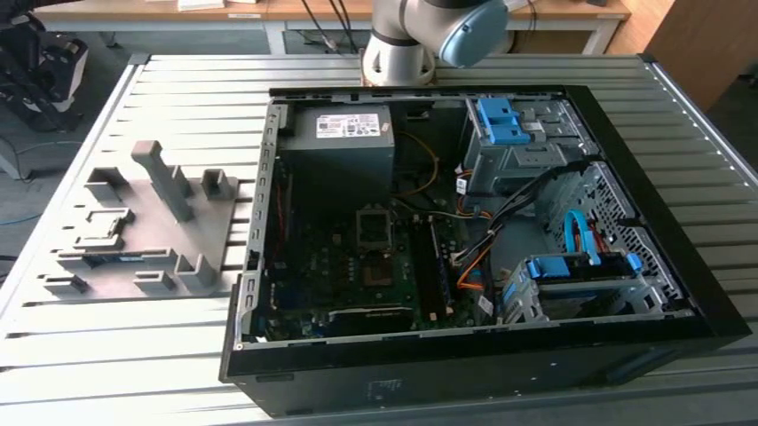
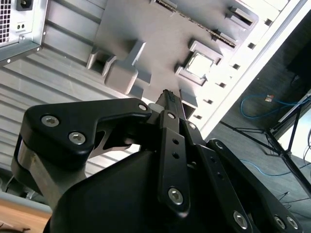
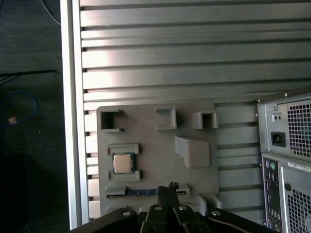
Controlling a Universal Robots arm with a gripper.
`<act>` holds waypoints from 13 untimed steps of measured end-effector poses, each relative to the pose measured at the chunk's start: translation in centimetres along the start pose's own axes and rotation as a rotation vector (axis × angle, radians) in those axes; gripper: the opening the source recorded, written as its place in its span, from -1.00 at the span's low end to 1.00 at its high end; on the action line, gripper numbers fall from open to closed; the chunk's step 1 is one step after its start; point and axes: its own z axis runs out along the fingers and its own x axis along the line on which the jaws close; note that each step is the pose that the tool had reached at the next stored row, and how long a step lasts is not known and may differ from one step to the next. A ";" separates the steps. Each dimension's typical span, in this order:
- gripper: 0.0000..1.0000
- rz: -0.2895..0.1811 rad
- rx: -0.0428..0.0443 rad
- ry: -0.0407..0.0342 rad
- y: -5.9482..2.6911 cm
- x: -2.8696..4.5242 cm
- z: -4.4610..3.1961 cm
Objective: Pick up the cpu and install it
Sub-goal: 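Reach for the cpu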
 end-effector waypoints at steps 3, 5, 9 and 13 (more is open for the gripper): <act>-0.80 0.000 0.0000 0.0000 -0.01 0.06 0.21; -0.80 0.000 0.0001 0.0001 -0.02 0.12 0.33; -0.80 0.000 0.0001 0.0001 -0.05 0.29 0.69; -0.80 0.000 0.0000 0.0000 -0.08 0.47 1.17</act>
